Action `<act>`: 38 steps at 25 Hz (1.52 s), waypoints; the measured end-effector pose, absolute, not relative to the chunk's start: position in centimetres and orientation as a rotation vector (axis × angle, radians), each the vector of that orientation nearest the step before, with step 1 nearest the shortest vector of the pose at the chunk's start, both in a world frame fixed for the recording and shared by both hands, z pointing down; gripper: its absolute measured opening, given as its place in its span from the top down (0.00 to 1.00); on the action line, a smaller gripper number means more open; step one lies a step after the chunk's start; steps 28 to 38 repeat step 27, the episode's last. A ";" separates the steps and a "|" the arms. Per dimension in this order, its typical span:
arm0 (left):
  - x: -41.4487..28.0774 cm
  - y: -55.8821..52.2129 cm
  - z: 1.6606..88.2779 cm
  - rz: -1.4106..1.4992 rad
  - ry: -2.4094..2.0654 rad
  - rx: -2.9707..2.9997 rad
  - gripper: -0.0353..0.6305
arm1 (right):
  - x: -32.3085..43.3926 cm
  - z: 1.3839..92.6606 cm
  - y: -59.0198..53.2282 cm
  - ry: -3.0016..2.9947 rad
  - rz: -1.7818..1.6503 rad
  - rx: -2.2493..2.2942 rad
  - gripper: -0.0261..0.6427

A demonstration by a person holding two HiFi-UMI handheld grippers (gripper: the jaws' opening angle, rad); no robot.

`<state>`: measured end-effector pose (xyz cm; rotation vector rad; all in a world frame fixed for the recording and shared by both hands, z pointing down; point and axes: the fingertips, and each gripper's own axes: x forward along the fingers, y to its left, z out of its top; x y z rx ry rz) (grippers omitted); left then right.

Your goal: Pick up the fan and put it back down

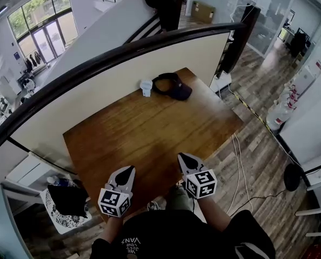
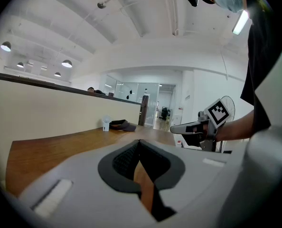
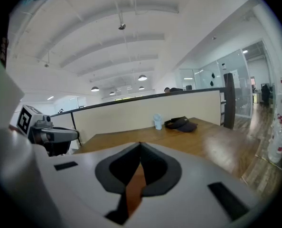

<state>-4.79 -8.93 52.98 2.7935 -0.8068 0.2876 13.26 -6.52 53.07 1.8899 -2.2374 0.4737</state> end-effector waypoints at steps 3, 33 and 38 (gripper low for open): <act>-4.9 -8.4 53.1 0.293 -0.797 2.791 0.93 | 13.0 53.2 -5.7 -2.227 0.480 1.890 0.94; -3.7 -9.1 53.7 0.321 -0.759 2.786 0.93 | 13.2 53.9 -5.7 -2.202 0.482 1.856 0.94; -3.7 -9.1 53.7 0.321 -0.759 2.786 0.93 | 13.2 53.9 -5.7 -2.202 0.482 1.856 0.94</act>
